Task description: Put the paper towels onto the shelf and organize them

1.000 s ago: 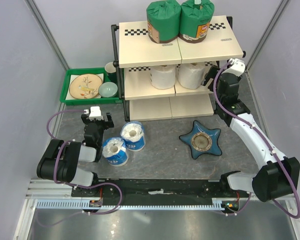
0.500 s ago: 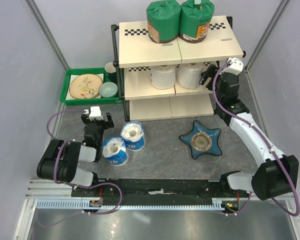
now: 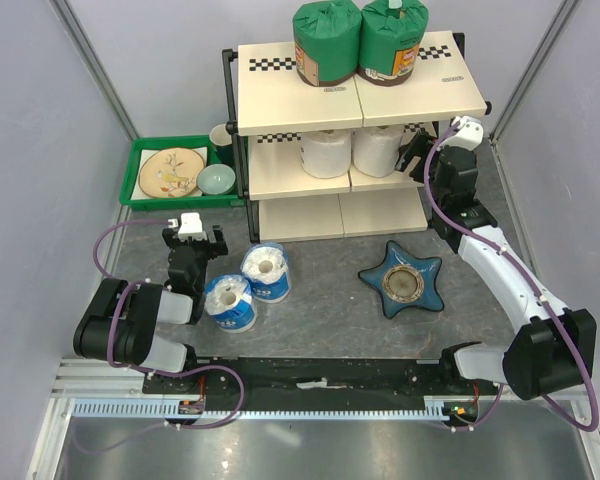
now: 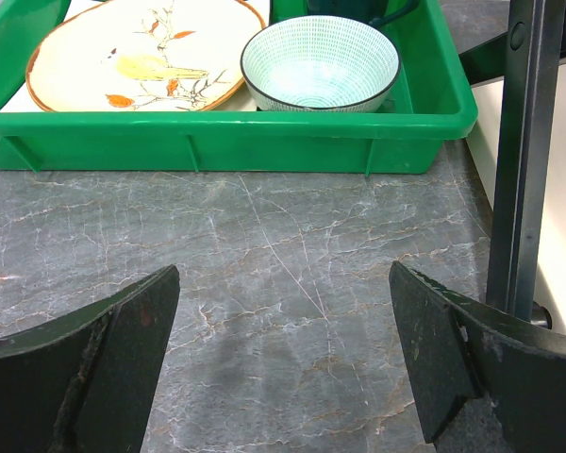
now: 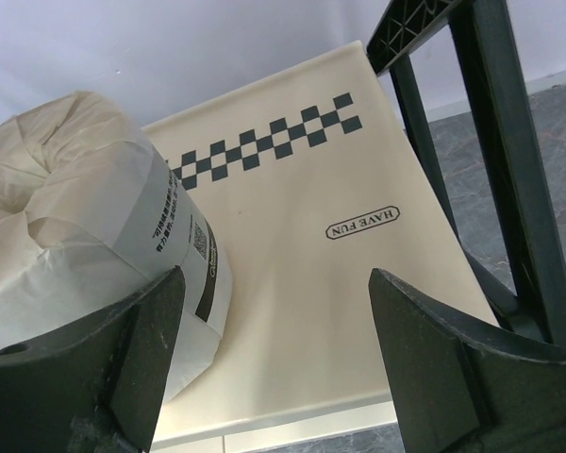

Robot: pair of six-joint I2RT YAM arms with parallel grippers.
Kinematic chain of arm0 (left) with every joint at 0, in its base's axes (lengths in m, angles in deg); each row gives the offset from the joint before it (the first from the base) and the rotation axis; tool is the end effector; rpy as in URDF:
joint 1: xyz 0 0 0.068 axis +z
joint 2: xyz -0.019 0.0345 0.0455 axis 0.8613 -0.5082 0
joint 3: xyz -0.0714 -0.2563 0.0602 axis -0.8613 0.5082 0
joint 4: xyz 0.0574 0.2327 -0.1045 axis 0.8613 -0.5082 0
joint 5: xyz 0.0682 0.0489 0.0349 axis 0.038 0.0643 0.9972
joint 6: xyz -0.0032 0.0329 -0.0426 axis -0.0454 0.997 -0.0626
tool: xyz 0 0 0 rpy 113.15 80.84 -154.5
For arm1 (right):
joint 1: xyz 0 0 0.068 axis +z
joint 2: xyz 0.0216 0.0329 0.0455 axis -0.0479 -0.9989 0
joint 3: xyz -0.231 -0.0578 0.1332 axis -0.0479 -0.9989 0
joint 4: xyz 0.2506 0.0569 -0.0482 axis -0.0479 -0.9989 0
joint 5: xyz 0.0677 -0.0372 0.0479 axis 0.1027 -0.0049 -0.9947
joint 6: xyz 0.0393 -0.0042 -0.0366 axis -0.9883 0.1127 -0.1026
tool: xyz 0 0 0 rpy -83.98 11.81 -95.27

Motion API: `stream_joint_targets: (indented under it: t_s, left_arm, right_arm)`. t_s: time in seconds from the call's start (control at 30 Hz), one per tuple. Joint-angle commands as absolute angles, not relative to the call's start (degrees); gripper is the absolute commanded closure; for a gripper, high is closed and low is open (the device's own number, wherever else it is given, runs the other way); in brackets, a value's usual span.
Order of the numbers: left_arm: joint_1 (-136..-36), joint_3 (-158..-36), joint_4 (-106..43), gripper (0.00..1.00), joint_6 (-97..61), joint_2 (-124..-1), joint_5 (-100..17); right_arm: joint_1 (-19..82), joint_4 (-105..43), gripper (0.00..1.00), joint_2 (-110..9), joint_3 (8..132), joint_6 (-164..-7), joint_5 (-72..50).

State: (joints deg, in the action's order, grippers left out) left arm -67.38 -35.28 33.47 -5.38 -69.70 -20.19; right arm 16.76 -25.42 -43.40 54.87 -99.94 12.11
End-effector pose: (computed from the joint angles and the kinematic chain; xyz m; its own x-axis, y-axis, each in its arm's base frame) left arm 0.2248 -0.0231 0.1496 -0.0914 0.0250 -0.9955 -0.0846 0.9959 0.0327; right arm 0.2985 0.0645 0.3538 -0.1157 0.3333 -0.9357 0.0771 0.9422 0.3261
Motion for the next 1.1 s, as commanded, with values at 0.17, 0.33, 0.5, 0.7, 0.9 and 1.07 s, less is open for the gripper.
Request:
stream_joint_targets:
  t_s: [0.17,0.33,0.5,0.7,0.9,1.07]
  left_arm:
    - [-67.02,-36.12,36.01,0.01,-4.86,-69.87,-20.33]
    - [-67.02,-36.12,36.01,0.01,-4.78,-69.87,-20.33]
    - [-67.02,-36.12,36.01,0.01,-4.77,-69.87,-20.33]
    - [-67.02,-36.12,36.01,0.01,-4.86,-69.87,-20.33]
    - [-67.02,-36.12,35.93,0.01,-4.78,-69.78,-20.33]
    - [-67.02,-36.12,36.01,0.01,-4.86,-69.87,-20.33]
  right_arm:
    - [16.8,-22.68,0.13,-42.31,53.9,-100.04,7.77]
    - [16.72,-22.51,0.13,-41.87,53.37,-100.22,6.89]
    - [16.8,-22.42,0.13,-41.0,52.59,-100.22,6.8]
    - [16.72,-23.03,0.13,-36.69,51.18,-101.09,8.2]
    - [16.8,-27.33,0.12,-25.71,47.93,-102.59,9.53]
    - [17.33,-38.22,0.15,-21.22,48.01,-106.54,2.95]
